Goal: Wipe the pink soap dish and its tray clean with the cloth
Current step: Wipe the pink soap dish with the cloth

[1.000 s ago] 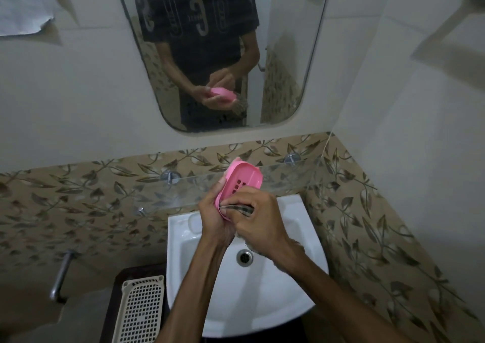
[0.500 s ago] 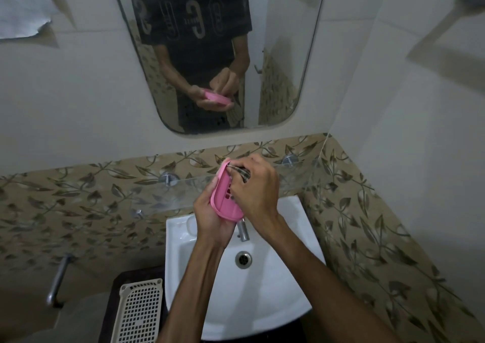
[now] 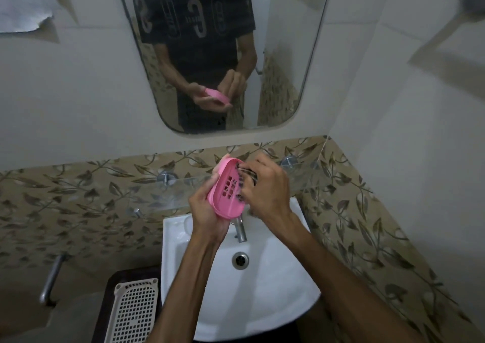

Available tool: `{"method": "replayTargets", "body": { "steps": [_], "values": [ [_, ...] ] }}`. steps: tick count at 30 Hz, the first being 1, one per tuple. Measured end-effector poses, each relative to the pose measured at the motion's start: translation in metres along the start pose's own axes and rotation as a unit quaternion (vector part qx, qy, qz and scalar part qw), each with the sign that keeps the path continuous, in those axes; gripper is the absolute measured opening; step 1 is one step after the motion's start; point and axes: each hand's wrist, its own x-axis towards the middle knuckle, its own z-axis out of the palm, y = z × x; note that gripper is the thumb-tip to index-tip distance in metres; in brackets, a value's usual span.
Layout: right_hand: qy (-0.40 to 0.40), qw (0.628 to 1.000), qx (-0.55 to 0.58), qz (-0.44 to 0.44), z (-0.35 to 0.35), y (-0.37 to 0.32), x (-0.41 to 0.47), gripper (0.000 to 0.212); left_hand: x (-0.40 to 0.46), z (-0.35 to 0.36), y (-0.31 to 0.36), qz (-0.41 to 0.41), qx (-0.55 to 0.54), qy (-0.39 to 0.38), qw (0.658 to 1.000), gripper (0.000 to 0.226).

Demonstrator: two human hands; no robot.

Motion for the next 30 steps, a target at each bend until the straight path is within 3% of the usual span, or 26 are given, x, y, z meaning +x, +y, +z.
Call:
{"method": "replayTargets", "body": {
  "steps": [2,4,8,14,19,24,30],
  "values": [
    [-0.024,0.999,-0.019,0.025,-0.001,0.005,-0.006,0.018,0.001,-0.001,-0.002,0.002,-0.003,-0.001,1.0,0.051],
    [-0.065,0.997,-0.016,0.047,-0.002,0.008,-0.014,0.02,0.001,-0.002,-0.005,0.014,-0.004,-0.003,1.0,0.045],
    [-0.117,0.98,0.106,0.121,0.0,0.003,-0.043,0.02,0.005,-0.005,-0.007,0.028,-0.01,0.021,0.999,0.033],
    [-0.112,0.957,0.229,0.139,0.004,0.001,-0.058,0.02,0.007,-0.007,-0.017,-0.016,-0.008,0.044,0.999,0.045],
    [-0.051,0.987,0.149,0.019,0.009,-0.005,-0.038,0.023,0.006,0.001,-0.019,-0.022,-0.032,0.051,0.998,0.03],
    [0.001,0.995,0.082,0.056,0.01,0.009,-0.021,0.026,0.003,0.003,-0.018,-0.01,-0.024,0.052,0.998,0.03],
    [-0.04,0.991,0.119,0.037,0.013,0.005,-0.056,0.028,0.007,0.001,-0.014,-0.028,-0.037,0.079,0.996,0.03]
  ]
}}
